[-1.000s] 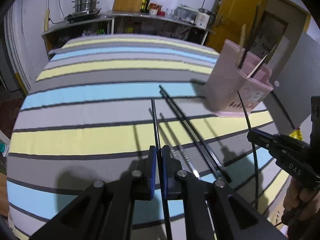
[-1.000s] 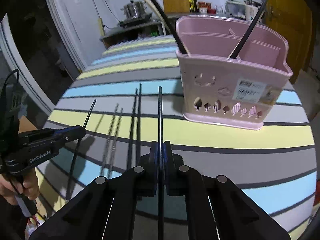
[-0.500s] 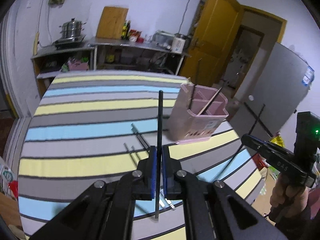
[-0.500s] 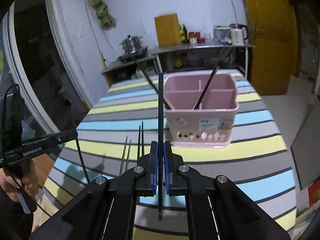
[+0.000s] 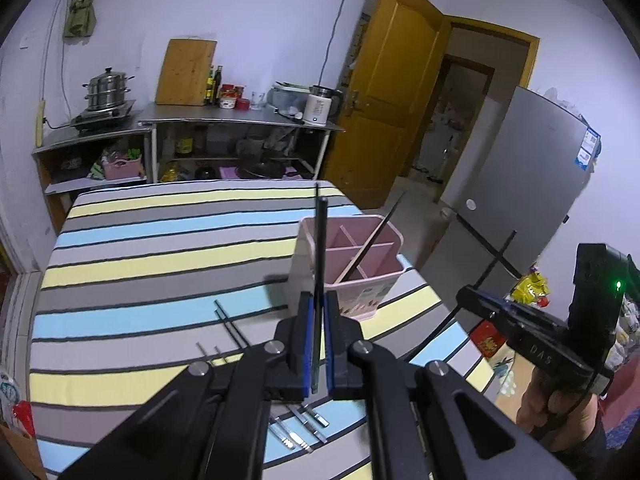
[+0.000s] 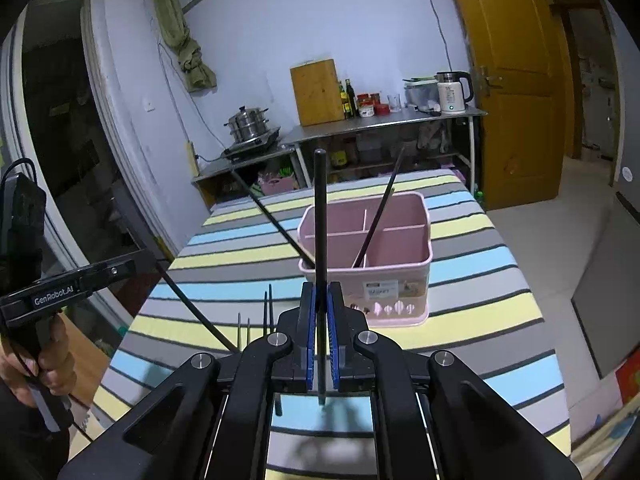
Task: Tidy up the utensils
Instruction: 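Carry the black chopsticks into the pink basket and open both tools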
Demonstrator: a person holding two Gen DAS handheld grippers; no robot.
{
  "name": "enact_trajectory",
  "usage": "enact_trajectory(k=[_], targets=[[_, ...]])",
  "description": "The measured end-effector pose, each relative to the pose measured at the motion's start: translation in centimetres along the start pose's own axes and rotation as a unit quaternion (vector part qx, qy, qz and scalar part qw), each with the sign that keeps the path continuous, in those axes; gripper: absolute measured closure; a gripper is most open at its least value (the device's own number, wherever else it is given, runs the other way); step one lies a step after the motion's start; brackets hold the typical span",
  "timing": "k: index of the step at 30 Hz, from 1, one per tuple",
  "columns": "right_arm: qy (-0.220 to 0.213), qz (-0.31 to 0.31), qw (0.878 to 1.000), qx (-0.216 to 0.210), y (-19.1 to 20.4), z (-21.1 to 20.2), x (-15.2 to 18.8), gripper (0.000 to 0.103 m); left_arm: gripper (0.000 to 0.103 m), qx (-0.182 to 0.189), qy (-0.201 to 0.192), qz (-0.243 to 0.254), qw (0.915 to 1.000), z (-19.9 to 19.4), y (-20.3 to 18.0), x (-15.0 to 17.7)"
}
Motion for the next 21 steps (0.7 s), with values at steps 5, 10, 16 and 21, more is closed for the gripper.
enact_trajectory(k=[5, 10, 16, 21], targets=[[-0.017, 0.004, 1.000, 0.001, -0.2, -0.5, -1.4, 0.097, 0.098, 0.016, -0.007, 0.006, 0.9998, 0.8, -0.9, -2.1], [-0.053, 0.009, 0.999, 0.003, -0.5, -1.4, -4.1, 0.097, 0.098, 0.027, -0.026, 0.006, 0.9993, 0.9, -1.5, -5.0], [-0.092, 0.024, 0.995, 0.007, -1.2, -1.9, -7.2, 0.097, 0.098, 0.035, -0.051, -0.002, 0.9981, 1.1, -1.6, -7.8], [-0.107, 0.037, 0.994, 0.008, -1.9, -1.2, -9.0, 0.097, 0.098, 0.029, -0.052, -0.008, 0.9982, 2.6, -1.6, -9.1]])
Point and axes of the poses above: each gripper's, at about its wrist camera, not at the fingertips, and z roughly the way its jaws point, y to its left, x to its underside, the point moved 1 cm from there along z, roughly the way its jaws point, and after that the axes turned 6 degrees about y, right-handed, at the moved point
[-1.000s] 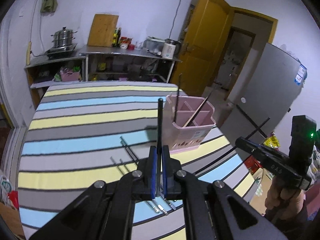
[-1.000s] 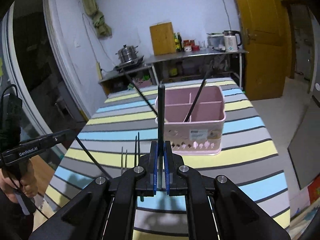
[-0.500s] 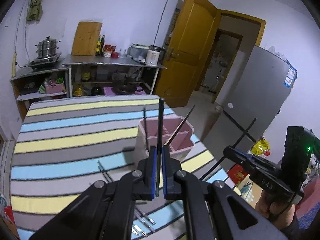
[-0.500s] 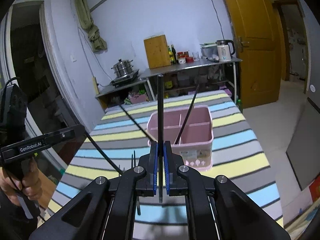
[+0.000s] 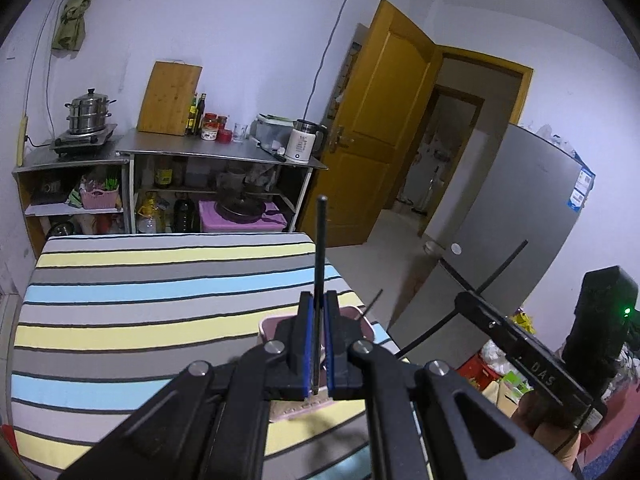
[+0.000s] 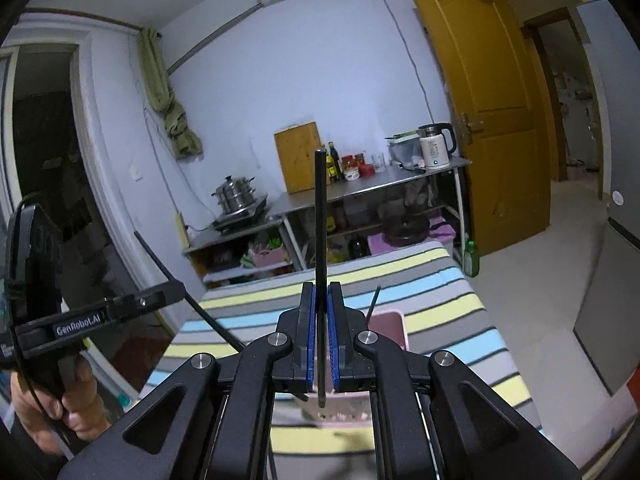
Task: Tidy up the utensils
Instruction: 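Carry the black chopsticks into the pink basket and open both tools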
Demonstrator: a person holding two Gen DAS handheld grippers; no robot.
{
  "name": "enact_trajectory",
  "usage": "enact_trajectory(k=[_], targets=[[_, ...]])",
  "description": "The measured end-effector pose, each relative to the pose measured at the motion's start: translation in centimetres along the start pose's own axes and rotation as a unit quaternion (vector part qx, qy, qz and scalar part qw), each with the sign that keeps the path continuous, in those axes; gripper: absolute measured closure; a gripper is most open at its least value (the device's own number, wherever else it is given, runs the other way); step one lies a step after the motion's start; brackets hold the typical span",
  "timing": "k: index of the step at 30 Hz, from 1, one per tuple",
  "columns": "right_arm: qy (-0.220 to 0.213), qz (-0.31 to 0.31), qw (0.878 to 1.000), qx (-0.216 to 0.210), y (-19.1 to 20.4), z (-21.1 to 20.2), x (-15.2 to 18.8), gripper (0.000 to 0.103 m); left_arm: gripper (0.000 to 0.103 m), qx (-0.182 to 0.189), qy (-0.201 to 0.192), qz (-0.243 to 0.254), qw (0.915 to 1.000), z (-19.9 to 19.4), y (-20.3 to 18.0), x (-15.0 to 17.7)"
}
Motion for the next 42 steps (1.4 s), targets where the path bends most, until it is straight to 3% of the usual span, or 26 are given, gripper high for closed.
enact_trajectory(k=[10, 21, 25, 36, 42], targets=[[0.013, 0.009, 1.000, 0.007, -0.9, 3.6, -0.1, 0.097, 0.098, -0.006, 0.010, -0.016, 0.9998, 2.8, 1.6, 0.7], [0.088, -0.006, 0.996, 0.006, -1.3, 7.9, 3.2, 0.097, 0.098, -0.013, 0.045, -0.021, 0.9987, 5.0, 3.1, 2.9], [0.077, -0.017, 0.997, 0.008, -1.1, 7.2, 3.3, 0.092, 0.097, -0.017, 0.031, -0.012, 0.9993, 3.9, 2.8, 2.8], [0.021, -0.028, 0.999, 0.021, 0.0, 2.5, 2.7, 0.090, 0.093, -0.028, -0.015, -0.007, 0.9994, -0.8, 3.7, 3.3], [0.031, -0.026, 0.999, 0.014, 0.0, 1.4, 5.3, 0.090, 0.091, -0.052, 0.007, -0.037, 0.9980, -0.5, 6.6, 6.9]])
Point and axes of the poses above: each gripper's, at about its wrist camera, not at the fingertips, and z roughly the way its jaws point, y to its left, x to its underside, the point moved 1 cm from there along z, roughly the way its jaws point, and after that the axes turned 6 degrees about y, right-handed, at the moved point
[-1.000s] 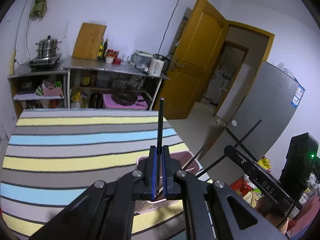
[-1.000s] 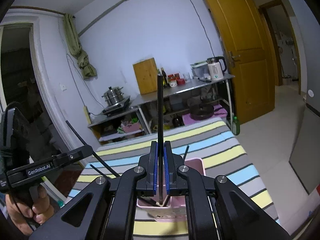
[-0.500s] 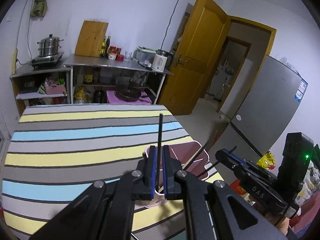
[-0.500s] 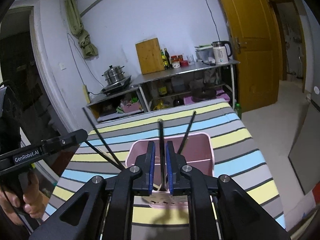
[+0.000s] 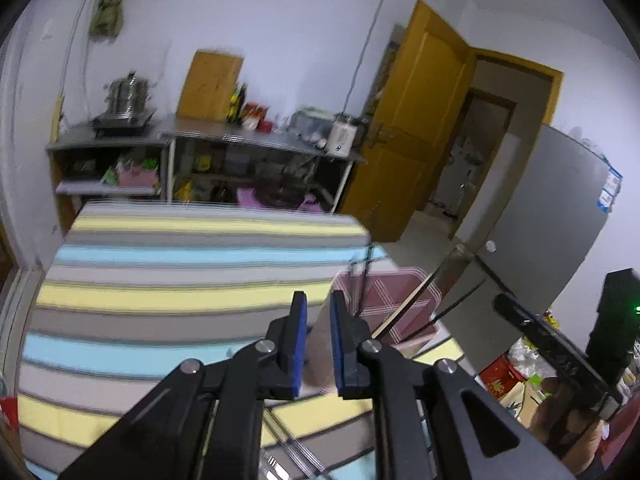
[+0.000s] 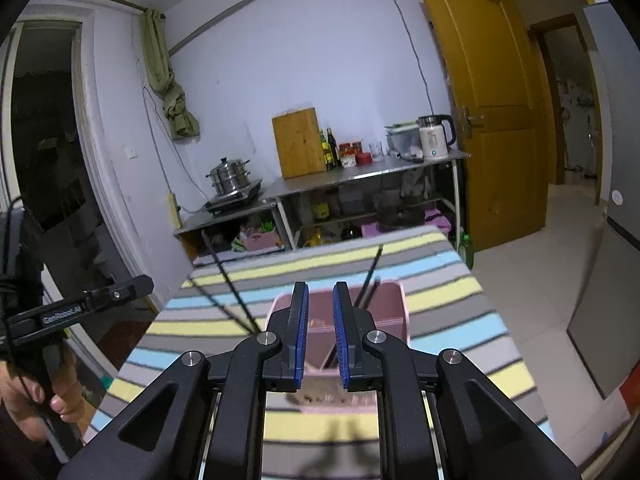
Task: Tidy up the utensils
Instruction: 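Carry the black chopsticks into the pink basket and open both tools, then move both tools back over the metal sticks on the table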
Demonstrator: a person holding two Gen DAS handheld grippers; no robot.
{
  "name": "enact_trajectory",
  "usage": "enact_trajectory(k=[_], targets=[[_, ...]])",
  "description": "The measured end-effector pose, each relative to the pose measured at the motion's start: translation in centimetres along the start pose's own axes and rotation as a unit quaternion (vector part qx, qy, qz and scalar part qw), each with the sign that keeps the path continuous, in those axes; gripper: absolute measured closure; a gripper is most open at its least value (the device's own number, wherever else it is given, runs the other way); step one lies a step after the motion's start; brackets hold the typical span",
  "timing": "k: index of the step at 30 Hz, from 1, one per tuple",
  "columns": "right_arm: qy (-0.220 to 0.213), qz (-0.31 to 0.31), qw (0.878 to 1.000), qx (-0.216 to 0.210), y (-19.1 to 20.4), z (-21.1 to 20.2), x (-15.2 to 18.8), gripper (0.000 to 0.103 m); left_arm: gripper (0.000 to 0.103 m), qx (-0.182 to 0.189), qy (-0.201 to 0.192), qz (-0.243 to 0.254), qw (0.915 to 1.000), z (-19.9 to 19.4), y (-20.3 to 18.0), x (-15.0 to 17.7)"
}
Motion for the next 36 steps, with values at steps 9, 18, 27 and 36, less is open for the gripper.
enact_trajectory(k=[9, 18, 27, 36], targets=[[0.079, -0.002, 0.997, -0.027, 0.8, 2.1, 6.2, 0.090, 0.091, -0.051, 0.091, -0.067, 0.9923, 4.8, 5.3, 8.1], [0.116, 0.000, 0.992, -0.040, 0.7, 3.7, 9.0, 0.090, 0.091, -0.081, 0.146, -0.099, 0.9810, 9.2, 7.4, 12.3], [0.122, 0.003, 0.992, -0.041, 0.5, 4.2, 9.3, 0.090, 0.090, -0.105, 0.146, -0.082, 0.9803, 10.4, 7.0, 12.9], [0.134, -0.010, 0.990, -0.051, 1.7, 4.7, 9.7, 0.090, 0.094, -0.114, 0.150, -0.058, 0.9803, 9.6, 7.4, 13.1]])
Point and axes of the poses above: each gripper's, at about its wrist camera, not at the fingertips, and z roughly the way its jaws point, y to its left, x to its underside, the point moved 1 cm from there along z, roughly the way its jaws point, and after that the axes turned 6 degrees about y, right-handed, at the moved point
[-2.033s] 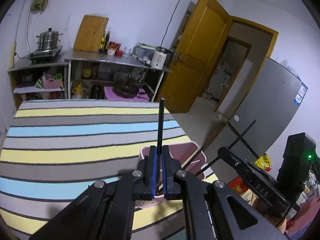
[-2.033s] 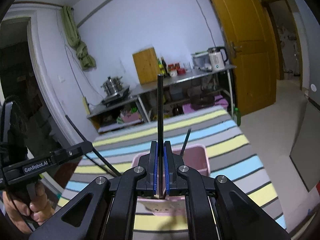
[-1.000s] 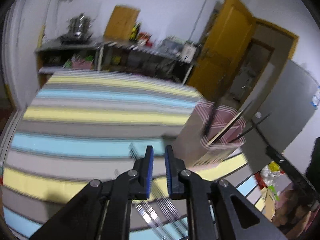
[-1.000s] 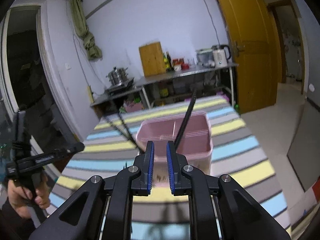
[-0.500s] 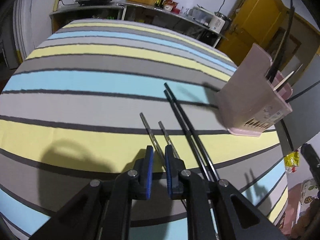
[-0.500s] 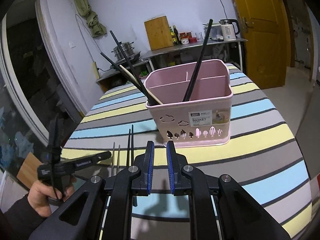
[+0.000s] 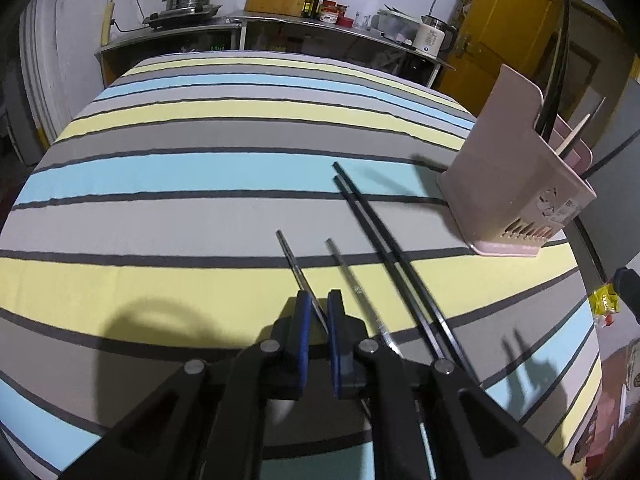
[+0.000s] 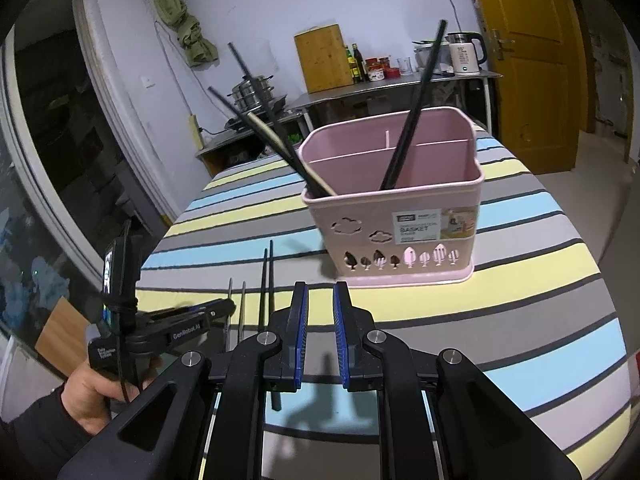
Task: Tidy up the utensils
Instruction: 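Move both tools back over the metal sticks on the table, then close the right tool on a metal stick while the left tool grasps another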
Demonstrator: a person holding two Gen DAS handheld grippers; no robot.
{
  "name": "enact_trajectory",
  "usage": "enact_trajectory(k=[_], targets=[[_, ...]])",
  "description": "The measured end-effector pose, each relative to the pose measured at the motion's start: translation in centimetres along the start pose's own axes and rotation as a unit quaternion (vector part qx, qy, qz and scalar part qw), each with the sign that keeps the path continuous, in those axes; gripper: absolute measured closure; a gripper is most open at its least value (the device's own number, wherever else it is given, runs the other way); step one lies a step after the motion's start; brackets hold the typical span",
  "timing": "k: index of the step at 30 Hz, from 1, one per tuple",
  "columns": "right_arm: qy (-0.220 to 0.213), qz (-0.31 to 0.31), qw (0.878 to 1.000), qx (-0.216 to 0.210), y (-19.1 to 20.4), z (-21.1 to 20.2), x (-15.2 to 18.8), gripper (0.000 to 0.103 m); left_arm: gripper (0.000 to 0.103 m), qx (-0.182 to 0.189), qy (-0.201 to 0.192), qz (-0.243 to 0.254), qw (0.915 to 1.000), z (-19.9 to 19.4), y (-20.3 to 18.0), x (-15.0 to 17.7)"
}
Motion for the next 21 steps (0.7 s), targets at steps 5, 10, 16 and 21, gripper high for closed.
enact_trajectory(k=[5, 10, 16, 21], targets=[[0.013, -0.012, 1.000, -0.008, 1.0, 1.0, 0.1, 0.090, 0.095, -0.006, 0.001, -0.007, 1.0000, -1.1, 2.3, 0.9], [0.039, -0.042, 0.998, -0.025, 3.4, 3.4, 0.2, 0.090, 0.095, -0.013, 0.000, -0.023, 0.9997, -2.5, 5.3, 2.0], [0.092, -0.095, 0.990, -0.040, 6.8, 8.3, 0.5, 0.090, 0.095, -0.008, 0.004, -0.042, 0.9991, -3.6, 8.0, 3.0], [0.128, -0.121, 0.984, -0.039, 8.5, 12.4, 0.1, 0.090, 0.095, 0.009, 0.010, -0.055, 0.9984, -4.0, 9.3, 3.3]])
Point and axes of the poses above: each gripper's, at about its wrist camera, not at the fingertips, and z roughly the way its jaws point, y to its left, x to its underside, the point moved 1 cm from there along z, roughly the way its jaws point, and after that the axes turned 6 degrees about y, right-handed, at the moved point
